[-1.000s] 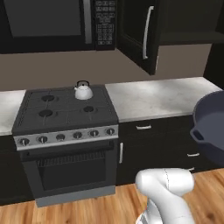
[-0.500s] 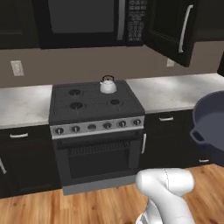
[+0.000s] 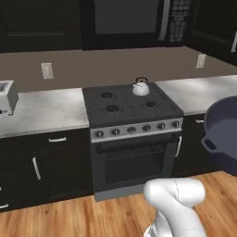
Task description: Pick the kettle from the cabinet and place it on a stove burner. Then pick the pot from the counter and place it on another stove burner. Finally, turn both burners on.
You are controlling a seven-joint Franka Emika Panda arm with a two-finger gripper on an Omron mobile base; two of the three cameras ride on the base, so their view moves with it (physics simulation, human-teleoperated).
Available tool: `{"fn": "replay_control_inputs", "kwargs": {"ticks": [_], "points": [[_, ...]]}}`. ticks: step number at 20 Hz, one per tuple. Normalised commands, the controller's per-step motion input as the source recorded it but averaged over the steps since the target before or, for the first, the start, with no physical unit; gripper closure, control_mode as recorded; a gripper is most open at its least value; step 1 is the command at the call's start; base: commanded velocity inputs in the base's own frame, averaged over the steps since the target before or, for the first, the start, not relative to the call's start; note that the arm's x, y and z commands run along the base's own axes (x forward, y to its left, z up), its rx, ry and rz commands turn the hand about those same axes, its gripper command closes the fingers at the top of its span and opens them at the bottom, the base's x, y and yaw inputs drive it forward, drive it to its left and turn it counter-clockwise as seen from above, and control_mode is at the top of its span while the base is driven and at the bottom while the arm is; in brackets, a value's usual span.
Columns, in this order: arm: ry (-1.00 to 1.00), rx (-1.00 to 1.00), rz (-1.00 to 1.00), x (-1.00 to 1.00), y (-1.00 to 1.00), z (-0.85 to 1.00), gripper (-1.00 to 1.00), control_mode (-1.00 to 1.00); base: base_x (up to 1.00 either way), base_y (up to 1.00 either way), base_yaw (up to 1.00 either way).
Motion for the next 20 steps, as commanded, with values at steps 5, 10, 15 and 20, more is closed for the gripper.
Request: {"fn": "replay_control_inputs", "kwargs": {"ticks": [5,10,15,20], "points": [[0.0,0.0,0.0,0.0,0.0,0.0,1.0,1.0,0.07,0.8,-0.22],[0.0,0.0,0.0,0.0,0.0,0.0,1.0,1.0,0.29,0.68,-0.27],[0.0,0.0,0.0,0.0,0.0,0.0,1.0,1.0,0.4,0.63,-0.26],[0.0,0.0,0.0,0.0,0.0,0.0,1.0,1.0,0.47,0.31,-0.13]]}}
